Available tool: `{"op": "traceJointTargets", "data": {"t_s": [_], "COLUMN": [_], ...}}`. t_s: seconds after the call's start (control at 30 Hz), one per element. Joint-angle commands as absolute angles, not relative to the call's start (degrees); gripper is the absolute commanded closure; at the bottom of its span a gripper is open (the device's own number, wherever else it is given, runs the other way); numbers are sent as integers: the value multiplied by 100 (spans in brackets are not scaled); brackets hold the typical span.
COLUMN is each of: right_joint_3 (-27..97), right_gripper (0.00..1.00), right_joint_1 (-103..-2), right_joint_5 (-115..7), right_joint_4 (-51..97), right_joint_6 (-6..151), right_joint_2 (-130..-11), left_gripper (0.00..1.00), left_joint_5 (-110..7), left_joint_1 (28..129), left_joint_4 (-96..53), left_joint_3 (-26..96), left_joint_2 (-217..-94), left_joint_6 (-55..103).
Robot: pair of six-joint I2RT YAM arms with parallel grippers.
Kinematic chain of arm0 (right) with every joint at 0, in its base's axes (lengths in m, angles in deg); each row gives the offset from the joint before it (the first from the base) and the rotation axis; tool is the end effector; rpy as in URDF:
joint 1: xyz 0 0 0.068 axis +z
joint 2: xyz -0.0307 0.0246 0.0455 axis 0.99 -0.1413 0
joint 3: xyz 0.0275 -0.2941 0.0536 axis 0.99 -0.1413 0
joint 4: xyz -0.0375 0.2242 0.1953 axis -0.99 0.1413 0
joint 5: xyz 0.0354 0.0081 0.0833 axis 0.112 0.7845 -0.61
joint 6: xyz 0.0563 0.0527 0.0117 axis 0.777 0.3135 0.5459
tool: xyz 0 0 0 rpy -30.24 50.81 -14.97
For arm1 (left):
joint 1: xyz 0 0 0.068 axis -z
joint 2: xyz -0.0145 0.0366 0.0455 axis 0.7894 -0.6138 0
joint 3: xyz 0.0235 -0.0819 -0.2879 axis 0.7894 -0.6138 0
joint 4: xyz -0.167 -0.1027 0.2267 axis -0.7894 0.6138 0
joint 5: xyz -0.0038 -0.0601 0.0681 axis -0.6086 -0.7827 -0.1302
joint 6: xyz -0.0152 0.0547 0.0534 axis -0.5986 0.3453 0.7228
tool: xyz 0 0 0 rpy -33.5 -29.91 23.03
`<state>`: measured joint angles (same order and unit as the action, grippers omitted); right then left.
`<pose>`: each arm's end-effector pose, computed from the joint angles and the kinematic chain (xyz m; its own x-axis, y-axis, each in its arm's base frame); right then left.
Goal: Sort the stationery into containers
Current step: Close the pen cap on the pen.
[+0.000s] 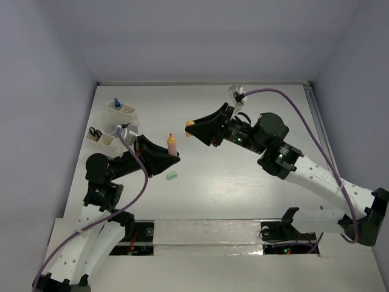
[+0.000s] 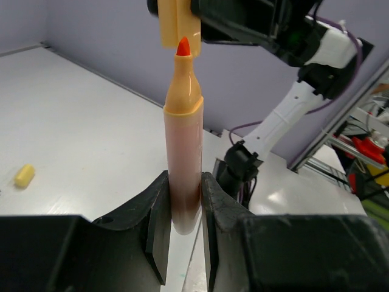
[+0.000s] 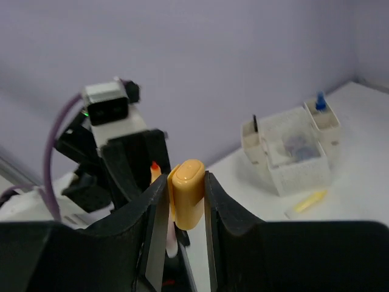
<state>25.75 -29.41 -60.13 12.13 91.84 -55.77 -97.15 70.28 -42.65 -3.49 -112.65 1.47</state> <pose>0.1852 0.2670 0.4666 -0.3059 0.3070 -0.9012 -0.8662 0.3030 0.3972 0.1367 -0.1014 0.3817 -0.1724 -0.2885 -0.9418 0.9504 0.2028 -0.2360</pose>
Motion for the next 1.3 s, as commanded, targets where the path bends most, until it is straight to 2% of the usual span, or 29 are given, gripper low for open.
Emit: {"op": "traceJointTargets", "data": {"t_s": [0.0,0.17,0.47,1.27], "right_joint_3": [2562,2764,3265,2923], "right_gripper": [100,100,100,100], "right_joint_1": [-2958,-2958,-2958,-2958], "right_joint_5": [-6447,-7140,-8081,-8214], "right_joint_4": [-673,-1903,-2528,-2222], "right_joint_6": [9635,10084,10559,10436], "right_joint_2": [-5736,-6210,-6852,-6835], "left_gripper": [100,100,100,100], "left_joint_5": [-10410,-10569,-10665,-10551], "left_joint_1": [7006,7006,7006,7006], "left_joint_4": [-5655,-6279,-6421,-6052], "left_joint_3": [-486,-636,-662,-583], "left_joint_2": [-11297,-11367,-11358,-11270], "left_joint_6": [-579,-975,-1055,-773]}}
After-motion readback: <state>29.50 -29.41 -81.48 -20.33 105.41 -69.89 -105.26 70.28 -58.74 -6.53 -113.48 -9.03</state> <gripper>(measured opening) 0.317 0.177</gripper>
